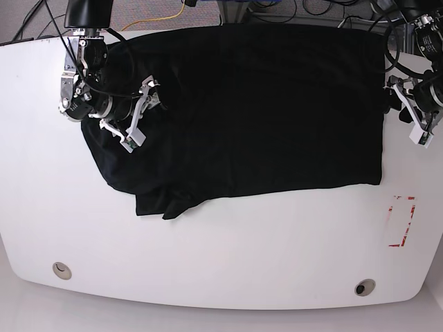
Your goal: Layout the t-shirt on the table in an organized manner, then fold the t-shirt properly
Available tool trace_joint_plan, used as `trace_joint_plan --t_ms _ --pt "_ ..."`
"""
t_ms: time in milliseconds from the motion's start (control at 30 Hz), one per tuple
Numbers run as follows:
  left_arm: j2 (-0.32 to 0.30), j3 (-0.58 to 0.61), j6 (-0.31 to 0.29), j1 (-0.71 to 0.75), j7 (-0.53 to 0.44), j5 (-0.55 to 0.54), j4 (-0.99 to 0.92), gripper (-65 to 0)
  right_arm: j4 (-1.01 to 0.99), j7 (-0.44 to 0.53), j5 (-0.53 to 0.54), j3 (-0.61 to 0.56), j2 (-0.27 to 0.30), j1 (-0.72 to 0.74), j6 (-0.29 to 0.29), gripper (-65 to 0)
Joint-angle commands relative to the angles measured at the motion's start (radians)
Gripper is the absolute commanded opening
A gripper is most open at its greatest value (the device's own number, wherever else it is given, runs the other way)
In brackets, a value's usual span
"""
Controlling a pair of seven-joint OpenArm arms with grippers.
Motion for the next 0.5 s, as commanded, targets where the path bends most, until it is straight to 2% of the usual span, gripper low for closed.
trace_joint_plan --t_ms 0,167,233,367,467 --pt "-0.02 -0.004 -0.001 -0.009 -0.01 -0.015 0.013 -25.8 0.016 0.026 0.013 0.003 0.01 0.018 0.002 -17.6" --pt "-0.02 -0.006 -0.001 -0.009 -0.01 -0.015 0.013 -25.8 0.016 0.026 0.013 0.003 0.008 0.018 0.002 -19.7" --pt "-0.02 -0.006 -0.001 -0.008 -0.01 -0.015 0.013 -25.8 0.016 0.027 0.013 0.003 0.008 0.018 0.002 -25.5" --pt "-0.02 -0.006 -0.001 -0.006 -0.01 -0.015 0.013 -25.8 0.013 0.029 0.013 0.003 0.008 0.018 0.002 -43.4" --pt "-0.02 -0.006 -0.001 -0.006 -0.01 -0.015 0.013 -25.8 -0.004 0.029 0.013 0.001 0.008 0.018 0.002 -46.9"
